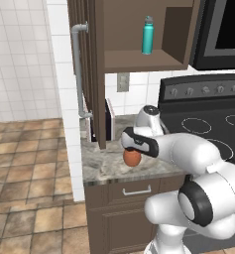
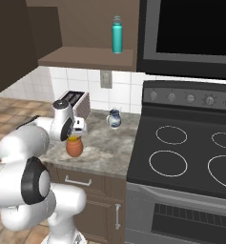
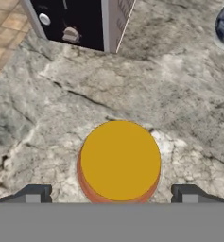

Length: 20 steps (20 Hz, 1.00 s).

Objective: Pick the bar and honey bottle from the counter and place them in the cabinets closest to them.

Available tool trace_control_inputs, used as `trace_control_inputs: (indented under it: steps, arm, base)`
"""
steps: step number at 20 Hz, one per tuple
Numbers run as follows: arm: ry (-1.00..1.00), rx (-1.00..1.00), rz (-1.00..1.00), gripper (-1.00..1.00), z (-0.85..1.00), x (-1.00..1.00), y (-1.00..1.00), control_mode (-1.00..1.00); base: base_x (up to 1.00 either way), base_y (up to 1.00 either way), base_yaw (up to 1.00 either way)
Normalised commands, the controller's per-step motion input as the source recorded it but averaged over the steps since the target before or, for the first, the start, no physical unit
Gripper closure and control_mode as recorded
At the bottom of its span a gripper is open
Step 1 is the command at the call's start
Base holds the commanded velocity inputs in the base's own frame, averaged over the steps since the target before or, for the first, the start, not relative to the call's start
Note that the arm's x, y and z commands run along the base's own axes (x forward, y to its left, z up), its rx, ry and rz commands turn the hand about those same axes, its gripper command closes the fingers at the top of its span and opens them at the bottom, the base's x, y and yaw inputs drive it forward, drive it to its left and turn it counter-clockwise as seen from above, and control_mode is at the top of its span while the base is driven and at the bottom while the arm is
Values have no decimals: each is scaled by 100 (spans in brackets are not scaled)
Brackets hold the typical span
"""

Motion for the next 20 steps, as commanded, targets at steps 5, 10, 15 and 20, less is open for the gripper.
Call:
trace_control_inputs:
  steps: [5, 10, 15, 20]
  arm:
    - [0, -2, 0, -100, -17, 11, 0, -100]
    - [0, -3, 0, -100, -25, 10, 0, -100]
    - [0, -1, 0, -100, -17, 12, 0, -100]
    - [0, 0, 0, 100, -8, 3, 0, -100]
  base:
    - [0, 0, 0]
    - [0, 0, 0]
    - [0, 0, 0]
    - [0, 0, 0]
